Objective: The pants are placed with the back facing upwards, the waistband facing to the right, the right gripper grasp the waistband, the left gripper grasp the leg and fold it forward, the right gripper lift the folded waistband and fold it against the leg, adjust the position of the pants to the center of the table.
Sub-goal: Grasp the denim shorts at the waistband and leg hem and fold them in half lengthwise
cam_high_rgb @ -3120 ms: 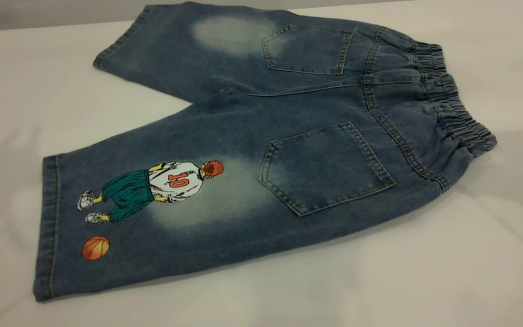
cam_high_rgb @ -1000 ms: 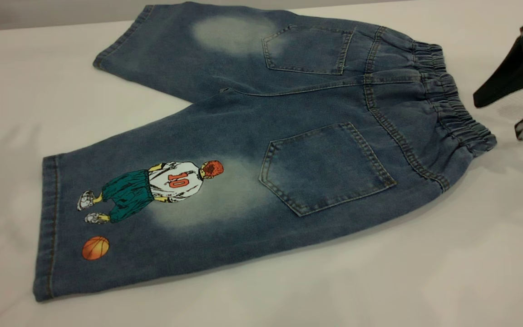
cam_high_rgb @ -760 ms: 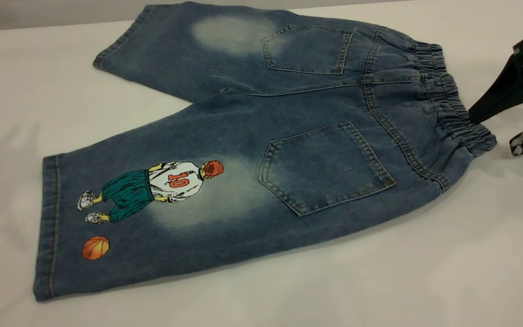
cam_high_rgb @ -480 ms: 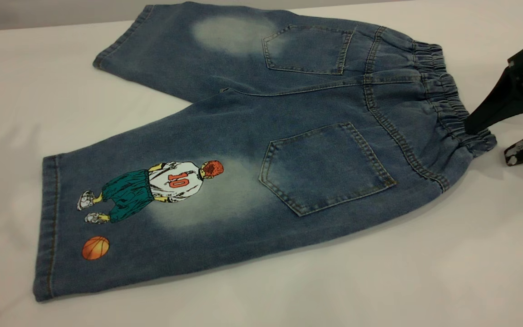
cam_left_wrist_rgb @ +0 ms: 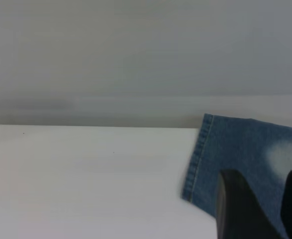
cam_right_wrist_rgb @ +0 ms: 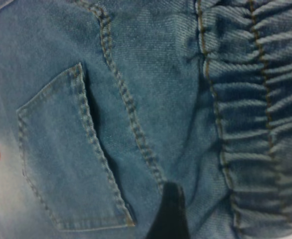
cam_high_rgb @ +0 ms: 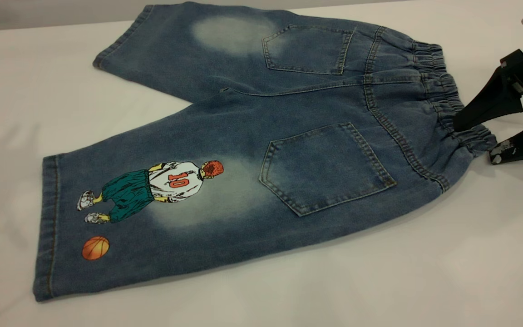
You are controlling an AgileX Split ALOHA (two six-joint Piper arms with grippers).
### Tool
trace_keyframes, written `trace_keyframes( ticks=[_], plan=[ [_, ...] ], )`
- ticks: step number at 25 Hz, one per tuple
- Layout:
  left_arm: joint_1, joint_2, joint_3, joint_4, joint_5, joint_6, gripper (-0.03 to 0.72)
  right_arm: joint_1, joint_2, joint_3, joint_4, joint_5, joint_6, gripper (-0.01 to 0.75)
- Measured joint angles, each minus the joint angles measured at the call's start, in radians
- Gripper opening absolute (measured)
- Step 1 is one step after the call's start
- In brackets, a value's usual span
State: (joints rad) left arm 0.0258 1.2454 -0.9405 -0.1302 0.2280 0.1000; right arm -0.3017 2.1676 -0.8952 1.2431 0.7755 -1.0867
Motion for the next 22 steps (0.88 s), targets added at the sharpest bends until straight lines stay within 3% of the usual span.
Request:
trace_keyframes(
  ticks=[7, 22],
  plan=[
    [0.000, 0.000, 0.000, 0.000, -0.004, 0.000, 0.241, 0.002, 0.000, 0.000, -0.003, -0.001, -0.001, 0.547],
    [0.000, 0.000, 0.000, 0.000, -0.019, 0.000, 0.241, 0.003, -0.001, 0.000, -0.004, 0.012, -0.001, 0.347]
  ],
)
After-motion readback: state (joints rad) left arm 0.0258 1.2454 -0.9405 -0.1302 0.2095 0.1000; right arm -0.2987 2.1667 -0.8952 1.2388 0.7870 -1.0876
